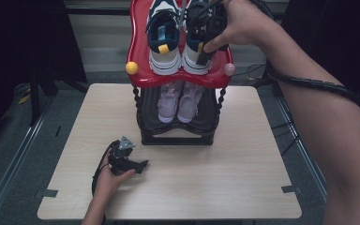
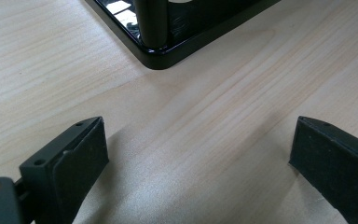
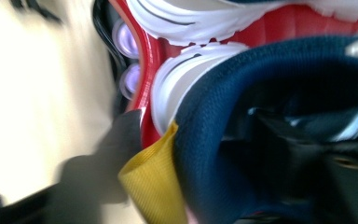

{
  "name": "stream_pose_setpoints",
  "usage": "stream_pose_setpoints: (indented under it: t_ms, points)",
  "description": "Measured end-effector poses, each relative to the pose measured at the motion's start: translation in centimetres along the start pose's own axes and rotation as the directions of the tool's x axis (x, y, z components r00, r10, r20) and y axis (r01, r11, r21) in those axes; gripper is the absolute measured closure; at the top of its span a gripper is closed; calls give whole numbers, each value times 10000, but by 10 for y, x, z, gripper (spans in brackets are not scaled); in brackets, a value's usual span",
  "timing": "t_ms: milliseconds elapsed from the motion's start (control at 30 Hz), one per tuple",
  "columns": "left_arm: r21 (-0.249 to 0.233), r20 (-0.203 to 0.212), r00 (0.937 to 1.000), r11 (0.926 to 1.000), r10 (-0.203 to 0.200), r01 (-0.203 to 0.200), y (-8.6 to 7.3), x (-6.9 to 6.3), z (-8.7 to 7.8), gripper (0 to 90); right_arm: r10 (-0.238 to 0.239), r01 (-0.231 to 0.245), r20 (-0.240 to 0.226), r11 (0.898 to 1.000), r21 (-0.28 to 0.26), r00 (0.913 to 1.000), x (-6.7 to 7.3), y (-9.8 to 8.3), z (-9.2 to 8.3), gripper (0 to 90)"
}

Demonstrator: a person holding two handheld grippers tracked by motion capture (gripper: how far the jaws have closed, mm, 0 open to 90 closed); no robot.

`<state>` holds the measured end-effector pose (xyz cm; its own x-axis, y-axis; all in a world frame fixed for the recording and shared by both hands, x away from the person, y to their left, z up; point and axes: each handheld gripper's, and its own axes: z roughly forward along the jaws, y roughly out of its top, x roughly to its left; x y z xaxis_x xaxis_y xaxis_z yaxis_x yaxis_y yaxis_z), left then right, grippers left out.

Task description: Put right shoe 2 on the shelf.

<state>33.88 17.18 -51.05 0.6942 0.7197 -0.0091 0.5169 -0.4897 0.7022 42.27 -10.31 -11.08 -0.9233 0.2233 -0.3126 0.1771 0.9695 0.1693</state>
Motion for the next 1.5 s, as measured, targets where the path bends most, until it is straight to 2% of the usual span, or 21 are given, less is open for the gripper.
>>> stream_pose_setpoints:
  t_ms: [67, 167, 233, 367, 767, 867, 1500]
  points:
    - [5, -3, 10000, 10000, 5, -5, 0, 0, 0, 34, 566, -568, -172, 9984, -67, 9982, -1, -2, -3, 252]
    - [0, 3, 10000, 10000, 8, -8, 0, 0, 0, 33, 1083, -1090, -330, 9938, -202, 9936, -3, -6, -9, 203]
    - [-1, 4, 10000, 10000, 8, -8, 0, 0, 0, 33, 1035, -1043, -335, 9942, -261, 9941, -3, -8, -12, 198]
    - [0, 3, 10000, 10000, 9, -9, 0, 0, 0, 34, 1230, -1244, -365, 9915, -394, 9917, -4, -10, -19, 193]
    - [3, -2, 10000, 10000, 7, -7, 0, 0, 0, 33, 1420, -1424, -208, 9897, -175, 9896, -4, -17, -33, 159]
    - [4, -1, 10000, 10000, 2, -2, 0, 0, 0, 33, 1638, -1641, -218, 9864, -99, 9862, -5, -23, -37, 159]
    - [-5, 2, 10000, 10000, 7, -7, 0, 0, 0, 34, 1763, -1705, -714, 9821, 804, 9817, 13, -54, -29, 158]
